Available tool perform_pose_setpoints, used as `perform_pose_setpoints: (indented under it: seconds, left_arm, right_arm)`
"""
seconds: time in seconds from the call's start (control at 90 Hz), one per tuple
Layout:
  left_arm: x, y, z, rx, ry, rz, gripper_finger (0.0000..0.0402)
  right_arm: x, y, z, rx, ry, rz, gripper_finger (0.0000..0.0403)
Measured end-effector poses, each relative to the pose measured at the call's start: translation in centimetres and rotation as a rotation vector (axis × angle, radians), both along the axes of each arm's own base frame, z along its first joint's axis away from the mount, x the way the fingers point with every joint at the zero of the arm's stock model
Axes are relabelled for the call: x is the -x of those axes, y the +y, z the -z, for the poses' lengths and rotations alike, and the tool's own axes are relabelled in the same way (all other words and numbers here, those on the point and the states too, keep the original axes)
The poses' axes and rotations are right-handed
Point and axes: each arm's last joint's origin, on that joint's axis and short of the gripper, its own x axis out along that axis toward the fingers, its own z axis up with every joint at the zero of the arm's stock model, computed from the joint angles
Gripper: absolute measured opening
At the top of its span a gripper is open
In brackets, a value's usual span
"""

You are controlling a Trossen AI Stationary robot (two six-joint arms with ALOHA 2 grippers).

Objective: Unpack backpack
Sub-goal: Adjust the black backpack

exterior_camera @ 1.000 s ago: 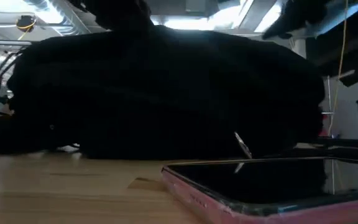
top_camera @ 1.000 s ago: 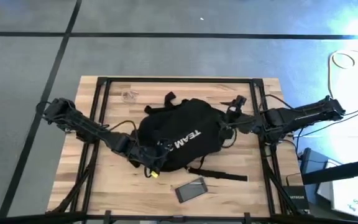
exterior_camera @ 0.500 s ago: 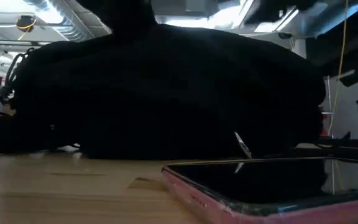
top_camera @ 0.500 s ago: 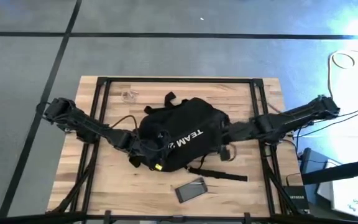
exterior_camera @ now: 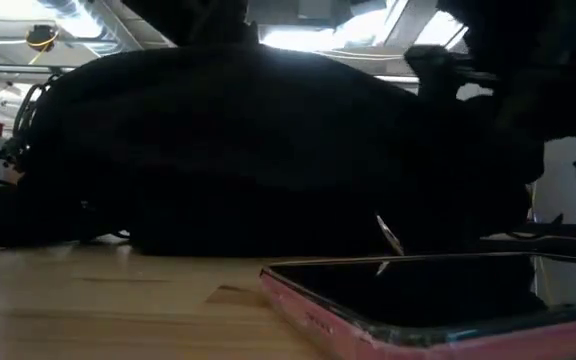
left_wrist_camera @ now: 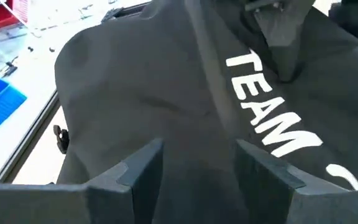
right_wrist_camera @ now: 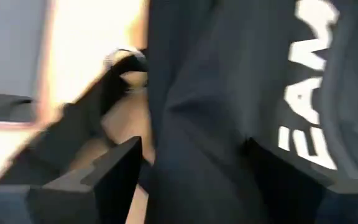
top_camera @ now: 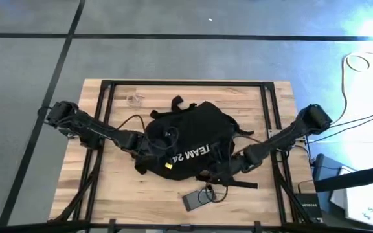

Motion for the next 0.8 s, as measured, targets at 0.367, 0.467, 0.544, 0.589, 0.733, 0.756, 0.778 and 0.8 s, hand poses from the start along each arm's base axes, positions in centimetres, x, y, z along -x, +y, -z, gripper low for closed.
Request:
perform_pose_setpoints:
  seconds: [0.367,0.467,0.544,0.589,0.733,0.756,0.778,0.8]
  left_arm:
    - [1.0,0.4,2.2,0.050,0.021,-0.043,0.0175]
    - [1.1,0.5,2.4,0.056,0.022,-0.048,0.0175]
    - [1.1,0.5,2.4,0.057,0.022,-0.049,0.0175]
    - [1.1,0.5,2.4,0.057,0.021,-0.049,0.0175]
    - [1.1,0.5,2.4,0.050,0.024,-0.045,0.0175]
    - [1.1,0.5,2.4,0.049,0.025,-0.044,0.0175]
    - [1.1,0.5,2.4,0.048,0.025,-0.043,0.0175]
    - [1.1,0.5,2.4,0.046,0.024,-0.042,0.0175]
  right_arm:
    - [0.4,3.1,-9.9,0.080,-0.268,0.057,0.0242]
    - [0.5,4.2,-11.5,-0.049,-0.261,-0.023,0.0241]
    - [0.3,4.6,-11.2,-0.139,-0.212,-0.074,0.0241]
    - [0.1,4.9,-10.6,-0.167,-0.179,-0.079,0.0241]
    - [-0.7,5.6,-7.4,-0.187,-0.058,-0.081,0.0241]
    - [-0.9,5.6,-6.9,-0.180,-0.043,-0.078,0.0241]
    - [-1.1,5.7,-6.3,-0.170,-0.027,-0.075,0.0241]
    - [-1.2,5.7,-5.7,-0.159,-0.010,-0.073,0.0241]
